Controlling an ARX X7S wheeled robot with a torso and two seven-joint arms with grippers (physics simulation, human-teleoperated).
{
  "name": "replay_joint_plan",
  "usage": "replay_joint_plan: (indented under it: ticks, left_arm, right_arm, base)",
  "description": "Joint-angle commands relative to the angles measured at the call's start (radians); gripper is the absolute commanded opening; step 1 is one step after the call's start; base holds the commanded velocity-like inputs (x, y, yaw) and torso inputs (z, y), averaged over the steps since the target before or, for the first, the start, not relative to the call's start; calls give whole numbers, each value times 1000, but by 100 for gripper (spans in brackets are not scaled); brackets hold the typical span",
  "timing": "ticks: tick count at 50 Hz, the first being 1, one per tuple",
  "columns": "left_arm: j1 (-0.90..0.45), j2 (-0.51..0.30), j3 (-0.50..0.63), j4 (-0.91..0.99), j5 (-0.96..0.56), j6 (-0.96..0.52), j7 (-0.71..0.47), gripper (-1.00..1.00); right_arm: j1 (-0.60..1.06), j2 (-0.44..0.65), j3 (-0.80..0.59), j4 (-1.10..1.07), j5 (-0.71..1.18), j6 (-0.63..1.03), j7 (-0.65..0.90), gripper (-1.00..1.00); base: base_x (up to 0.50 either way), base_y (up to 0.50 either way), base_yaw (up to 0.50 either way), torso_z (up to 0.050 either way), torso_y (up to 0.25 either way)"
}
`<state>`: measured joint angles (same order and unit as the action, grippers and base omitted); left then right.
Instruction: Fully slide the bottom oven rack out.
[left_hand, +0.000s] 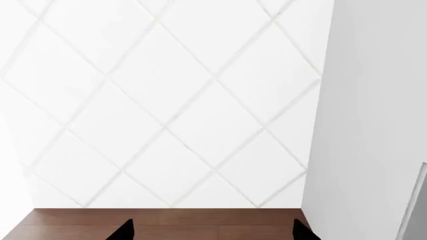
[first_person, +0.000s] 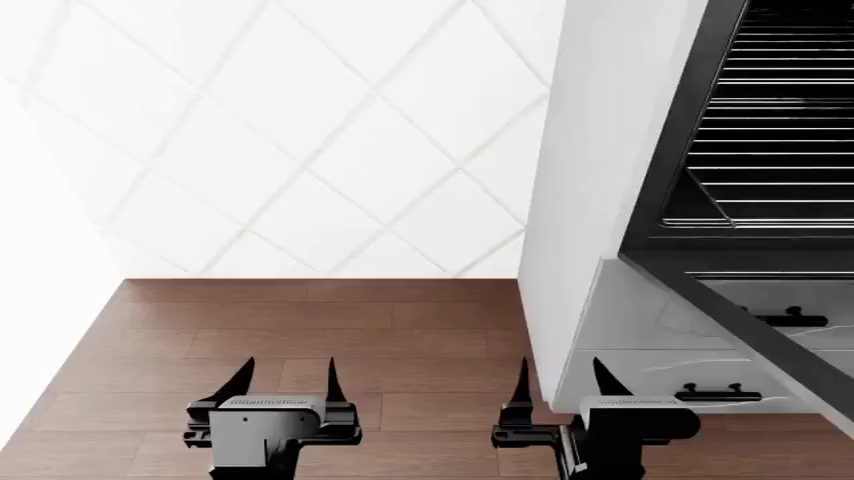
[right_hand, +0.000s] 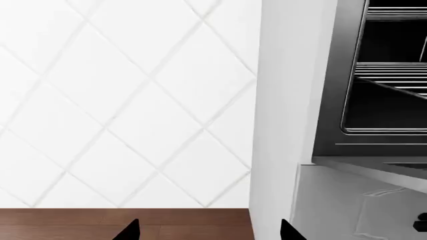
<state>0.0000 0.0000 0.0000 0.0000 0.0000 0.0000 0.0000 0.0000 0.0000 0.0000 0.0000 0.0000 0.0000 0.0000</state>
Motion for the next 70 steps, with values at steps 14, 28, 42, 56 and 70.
replay_joint_plan:
  ticks: [14, 28, 42, 56, 70]
  left_arm:
    - [36, -48, 51, 128, -38, -62, -98, 100]
    - [-357, -153, -120, 929, -328, -1310, -82, 100]
    - [-859, -528, -200, 738, -1847, -1448, -1163, 100]
    - [-1030, -688, -66, 700, -2068, -1312, -1327, 100]
    - [-1078, -809, -10, 684, -2306, -1109, -1435, 100]
  right_arm:
    - [-66, 63, -59, -203, 0, 75, 83, 100]
    - [141, 267, 29, -1047, 164, 1016, 73, 100]
    - [832, 1215, -320, -1047, 1574, 712, 1122, 100]
    - [995, 1178, -105, -1029, 1942, 929, 1255, 100]
    - [1016, 1203, -86, -940, 1960, 948, 1189, 100]
  base:
    - [0, 0, 0, 20, 7]
    - [0, 0, 0, 0, 0]
    - [0, 0, 0, 0, 0]
    - [0, 0, 0, 0, 0]
    - [0, -275, 0, 0, 0]
